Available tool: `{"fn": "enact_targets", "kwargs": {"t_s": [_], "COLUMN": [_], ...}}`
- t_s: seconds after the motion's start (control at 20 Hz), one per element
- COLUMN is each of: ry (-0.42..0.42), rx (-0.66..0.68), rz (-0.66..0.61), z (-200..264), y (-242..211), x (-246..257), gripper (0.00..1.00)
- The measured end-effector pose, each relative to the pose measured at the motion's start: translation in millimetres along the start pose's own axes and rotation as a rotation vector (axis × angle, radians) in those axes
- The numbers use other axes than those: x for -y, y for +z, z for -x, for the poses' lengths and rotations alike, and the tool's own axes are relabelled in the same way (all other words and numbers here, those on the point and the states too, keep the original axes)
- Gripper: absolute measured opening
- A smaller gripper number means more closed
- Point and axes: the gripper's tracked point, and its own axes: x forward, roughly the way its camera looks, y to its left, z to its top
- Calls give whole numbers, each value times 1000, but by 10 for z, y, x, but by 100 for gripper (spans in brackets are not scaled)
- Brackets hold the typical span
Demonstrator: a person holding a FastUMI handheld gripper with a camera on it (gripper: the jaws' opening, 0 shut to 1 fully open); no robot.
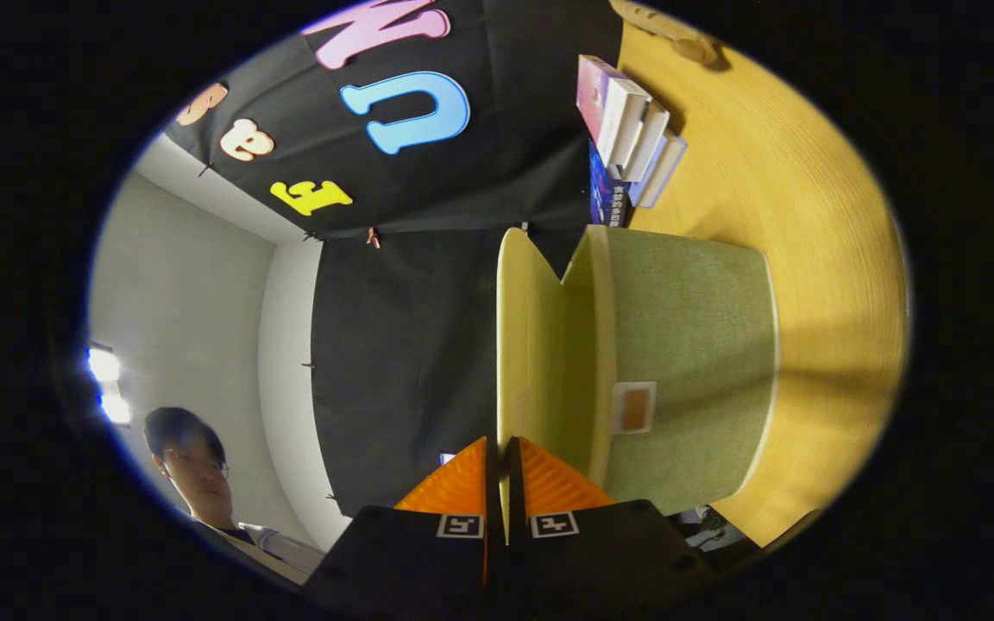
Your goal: Open the storage box then place both shoes into the box .Put the left shoe in first, then the right shoe, with the right side of both shoes facing outward in a uniform manner.
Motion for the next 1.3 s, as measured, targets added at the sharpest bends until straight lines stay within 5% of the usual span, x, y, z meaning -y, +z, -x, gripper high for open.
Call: {"fn": "enact_targets", "kwargs": {"t_s": [0.45, 0.95, 1.1, 1.3], "ry": [-13, -98, -127, -166], "rx": [-25, -78, -99, -104], "rz": [114, 191, 204, 238], "z": [-935, -2164, -2301, -2360], "y": [-175, -530, -528, -570], "x": [-821, -856, -725, -591], "gripper": [5, 5, 29, 76]}}
